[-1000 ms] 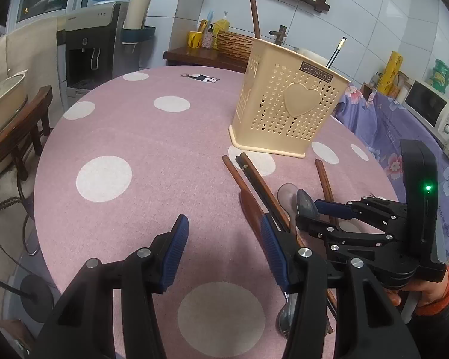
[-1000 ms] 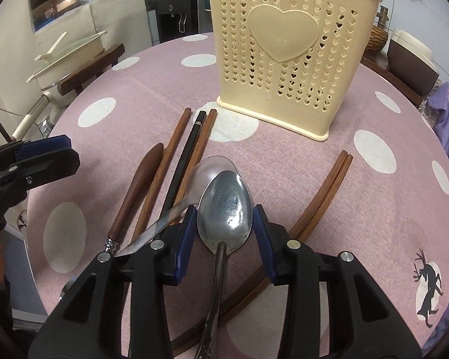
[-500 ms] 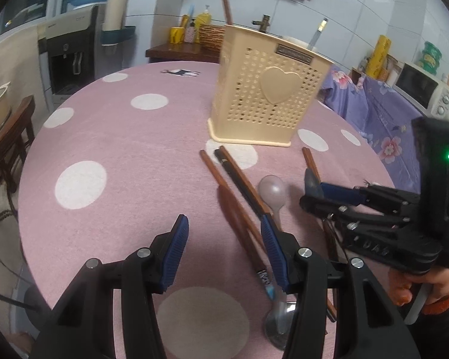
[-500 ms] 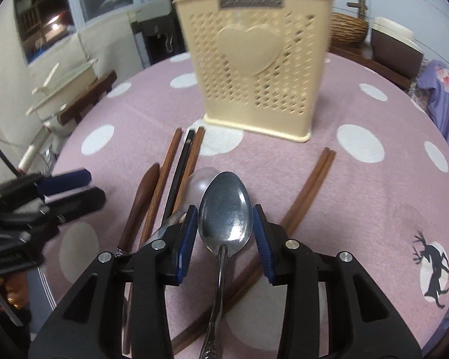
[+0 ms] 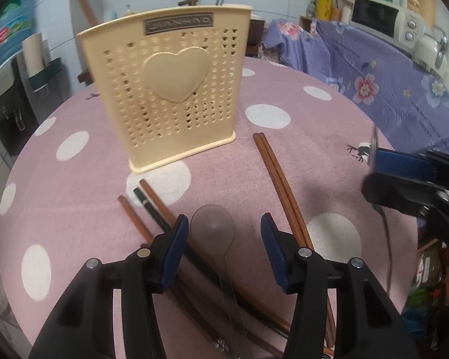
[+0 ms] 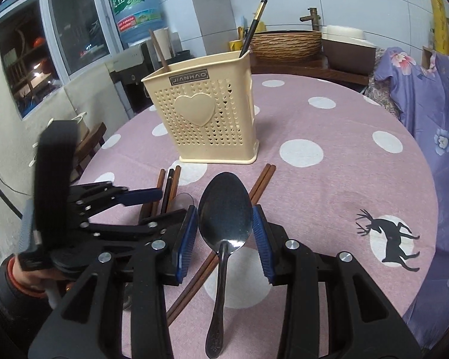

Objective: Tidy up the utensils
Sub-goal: 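Lift the spoon with the right gripper toward the cream holder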

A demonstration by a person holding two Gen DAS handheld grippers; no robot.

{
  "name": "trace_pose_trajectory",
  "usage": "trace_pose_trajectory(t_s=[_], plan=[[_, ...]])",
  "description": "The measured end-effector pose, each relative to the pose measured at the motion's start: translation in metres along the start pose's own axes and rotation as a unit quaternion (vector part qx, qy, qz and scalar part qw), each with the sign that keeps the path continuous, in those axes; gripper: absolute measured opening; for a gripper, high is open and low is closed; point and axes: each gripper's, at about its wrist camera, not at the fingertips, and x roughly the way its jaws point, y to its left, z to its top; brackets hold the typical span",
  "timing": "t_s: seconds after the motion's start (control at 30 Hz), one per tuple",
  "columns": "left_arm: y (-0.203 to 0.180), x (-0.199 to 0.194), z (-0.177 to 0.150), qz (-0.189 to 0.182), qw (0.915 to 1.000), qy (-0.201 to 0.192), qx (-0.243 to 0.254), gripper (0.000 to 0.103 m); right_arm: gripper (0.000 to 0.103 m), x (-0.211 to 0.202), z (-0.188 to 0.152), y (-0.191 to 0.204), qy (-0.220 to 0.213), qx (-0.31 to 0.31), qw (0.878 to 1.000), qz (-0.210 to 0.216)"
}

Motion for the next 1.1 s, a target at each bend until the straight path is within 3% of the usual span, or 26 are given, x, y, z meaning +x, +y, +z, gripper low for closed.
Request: trace_pose_trajectory(t_s=[0.27,0.63,1.1], plan=[[-0.001,0.02,0.013,-0.005,0.9998,0.014,0.014,0.05,0.038,-0.001,-0.003,0.002,0.0,0.005,1.0,0.005],[-0.007,0.03,0.008,-0.012,0.9995,0.03,0.003,0.037,0.038,0.004,-0.007,0.001,0.008,0.009,1.0,0.004],[-0.009,0.024,0.0,0.002,0.9992,0.034,0.02,0.037,0.038,0.007,-0.01,0.002,0.016,0.01,1.0,0.005]])
